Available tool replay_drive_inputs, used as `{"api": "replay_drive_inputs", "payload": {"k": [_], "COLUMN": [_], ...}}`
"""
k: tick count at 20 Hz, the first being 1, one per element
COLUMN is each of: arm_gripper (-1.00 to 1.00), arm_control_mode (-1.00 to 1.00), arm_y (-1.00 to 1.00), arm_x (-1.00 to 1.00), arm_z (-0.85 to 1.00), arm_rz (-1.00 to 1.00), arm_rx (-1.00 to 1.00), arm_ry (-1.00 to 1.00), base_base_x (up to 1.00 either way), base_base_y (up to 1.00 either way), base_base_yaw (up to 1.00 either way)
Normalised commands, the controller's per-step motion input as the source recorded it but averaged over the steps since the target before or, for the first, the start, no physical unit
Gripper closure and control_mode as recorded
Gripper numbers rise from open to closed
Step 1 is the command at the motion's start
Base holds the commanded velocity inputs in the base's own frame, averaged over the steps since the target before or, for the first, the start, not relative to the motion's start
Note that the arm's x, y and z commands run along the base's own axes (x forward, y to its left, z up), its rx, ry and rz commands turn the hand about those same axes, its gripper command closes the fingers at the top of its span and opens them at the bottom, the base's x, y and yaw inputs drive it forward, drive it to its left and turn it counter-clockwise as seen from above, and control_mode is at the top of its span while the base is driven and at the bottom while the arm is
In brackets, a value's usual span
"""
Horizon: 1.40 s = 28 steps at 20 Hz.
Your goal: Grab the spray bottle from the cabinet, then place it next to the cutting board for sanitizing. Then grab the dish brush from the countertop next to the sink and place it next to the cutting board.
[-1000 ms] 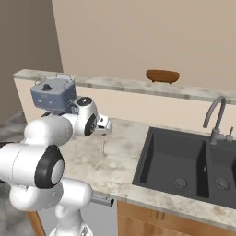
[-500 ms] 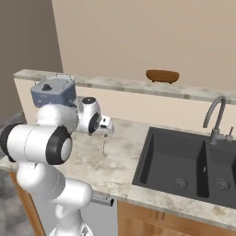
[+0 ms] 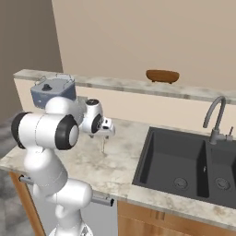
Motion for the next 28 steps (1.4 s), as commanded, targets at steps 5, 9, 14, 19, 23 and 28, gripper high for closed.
{"api": "replay_drive_inputs", "payload": {"k": [5, 9, 14, 19, 23, 28], "arm_gripper": [-1.00, -1.00, 1.00, 1.00, 1.00, 1.00], "arm_control_mode": [-1.00, -1.00, -1.00, -1.00, -1.00, -1.00], "arm_y": [0.00, 0.00, 0.00, 0.00, 0.08, 0.28], "arm_x": [0.12, 0.19, 0.20, 0.09, 0.00, -0.22], "arm_z": [-0.37, -0.36, -0.39, -0.43, -0.37, -0.08], "arm_rz": [0.06, 0.08, 0.10, 0.09, 0.06, 0.03], "arm_rx": [0.00, 0.00, 0.00, 0.00, 0.00, 0.00], "arm_ry": [0.00, 0.00, 0.00, 0.00, -0.01, -0.07], "base_base_x": [0.00, 0.00, 0.00, 0.00, 0.00, 0.00], "base_base_y": [0.00, 0.00, 0.00, 0.00, 0.00, 0.00], "base_base_yaw": [0.00, 0.00, 0.00, 0.00, 0.00, 0.00]}}
